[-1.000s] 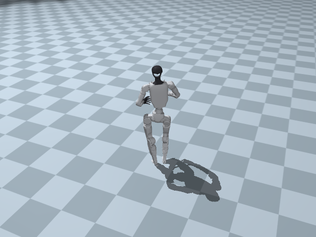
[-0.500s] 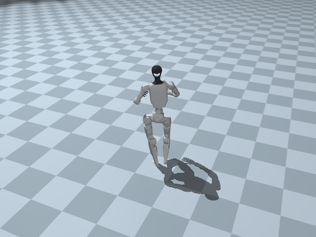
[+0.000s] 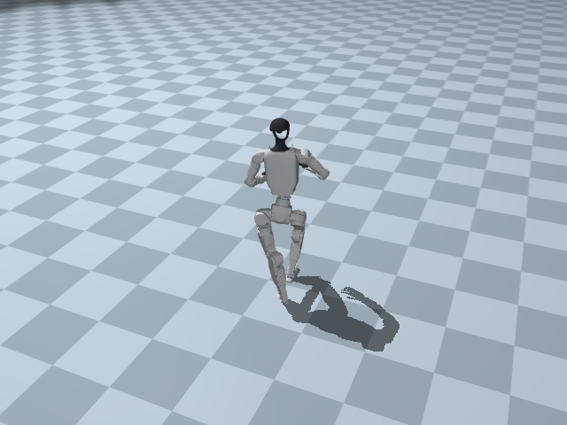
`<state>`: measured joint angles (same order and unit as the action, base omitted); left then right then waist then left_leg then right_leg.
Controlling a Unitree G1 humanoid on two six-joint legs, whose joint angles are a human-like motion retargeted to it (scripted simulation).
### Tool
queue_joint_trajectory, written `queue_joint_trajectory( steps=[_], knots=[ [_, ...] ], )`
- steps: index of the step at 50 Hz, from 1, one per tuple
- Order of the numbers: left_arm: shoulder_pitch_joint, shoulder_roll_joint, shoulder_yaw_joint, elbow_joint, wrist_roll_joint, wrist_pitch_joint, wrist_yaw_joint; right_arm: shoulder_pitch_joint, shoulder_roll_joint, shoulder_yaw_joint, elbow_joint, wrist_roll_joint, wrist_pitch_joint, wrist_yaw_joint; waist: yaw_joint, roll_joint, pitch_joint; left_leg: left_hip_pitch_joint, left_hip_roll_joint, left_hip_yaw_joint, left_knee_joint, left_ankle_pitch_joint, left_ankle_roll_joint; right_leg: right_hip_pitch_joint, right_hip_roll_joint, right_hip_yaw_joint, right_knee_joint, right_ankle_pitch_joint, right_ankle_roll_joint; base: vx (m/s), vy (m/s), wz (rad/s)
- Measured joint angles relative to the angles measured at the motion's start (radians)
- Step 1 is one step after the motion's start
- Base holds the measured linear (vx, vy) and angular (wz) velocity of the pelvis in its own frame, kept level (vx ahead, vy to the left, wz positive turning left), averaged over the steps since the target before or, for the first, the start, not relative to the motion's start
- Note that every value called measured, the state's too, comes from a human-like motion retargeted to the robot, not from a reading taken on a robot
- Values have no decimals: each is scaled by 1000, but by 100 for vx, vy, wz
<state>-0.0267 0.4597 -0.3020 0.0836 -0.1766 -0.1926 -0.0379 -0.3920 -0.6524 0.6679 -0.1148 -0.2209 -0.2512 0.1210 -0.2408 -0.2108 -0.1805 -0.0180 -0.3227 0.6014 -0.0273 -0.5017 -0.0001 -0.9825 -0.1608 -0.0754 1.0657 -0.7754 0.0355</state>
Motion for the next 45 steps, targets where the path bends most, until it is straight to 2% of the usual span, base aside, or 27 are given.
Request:
queue_joint_trajectory(
  steps=[5,10,15,17,20,23,25,28,32,37,41,45],
  knots=[
    [12,-51,-42,-8,-62,7,-45,39,-26,-18,-27,26,10,9,7,15,-28,21,-12,-10,-5,-13,5,-26,30,30,-6,42,5,26,1,4],
    [12,-84,-72,-8,-133,21,-98,63,-39,-43,-14,44,27,9,32,43,-39,71,-8,-51,1,-28,26,10,38,44,48,13,-29,32,3,13],
    [5,-95,-77,9,-180,39,-149,68,-30,-62,32,43,47,22,62,62,-28,136,24,-42,8,57,13,104,49,40,36,-33,-56,35,0,15],
    [-10,-88,-65,20,-193,47,-166,58,-16,-70,61,36,55,32,83,71,19,118,99,-61,201,14,11,200,68,23,-9,-43,-68,34,-4,-1],
    [-13,-74,-40,25,-191,53,-171,61,3,-74,90,22,70,44,111,62,54,-23,239,-77,666,-104,24,275,69,18,-23,-59,-76,22,-7,10],
    [-30,-43,-9,15,-180,57,-169,52,33,-81,119,8,87,48,155,111,76,-208,464,-112,1124,-195,53,324,138,-49,-51,-68,-95,15,-6,10],
    [-44,-26,15,6,-177,59,-166,40,51,-83,143,0,98,48,196,151,79,-320,581,-156,1293,-242,71,355,196,-88,-89,-64,-105,19,-4,-12],
    [-68,-9,51,-5,-186,63,-161,16,76,-87,192,-6,112,50,263,192,73,-470,677,-213,1359,-302,87,419,266,-117,-188,-43,-111,22,-2,-21],
    [-76,3,94,-7,-213,60,-148,6,113,-87,252,-2,118,52,323,191,50,-617,681,-243,1255,-302,69,497,286,-115,-300,-24,-108,24,0,-11],
    [-57,11,125,7,-256,55,-142,12,152,-88,307,-9,118,55,352,174,-9,-724,609,-245,991,-221,4,579,281,-113,-445,-1,-99,26,2,6],
    [-29,12,132,14,-279,56,-141,17,172,-84,332,-27,114,60,353,165,-55,-733,551,-235,812,-151,-36,633,280,-111,-535,11,-99,24,5,13],
    [-3,11,131,12,-297,58,-143,23,183,-77,342,-47,110,58,356,166,-80,-699,541,-222,770,-113,-47,673,287,-104,-575,8,-105,19,5,4]
  ],
)
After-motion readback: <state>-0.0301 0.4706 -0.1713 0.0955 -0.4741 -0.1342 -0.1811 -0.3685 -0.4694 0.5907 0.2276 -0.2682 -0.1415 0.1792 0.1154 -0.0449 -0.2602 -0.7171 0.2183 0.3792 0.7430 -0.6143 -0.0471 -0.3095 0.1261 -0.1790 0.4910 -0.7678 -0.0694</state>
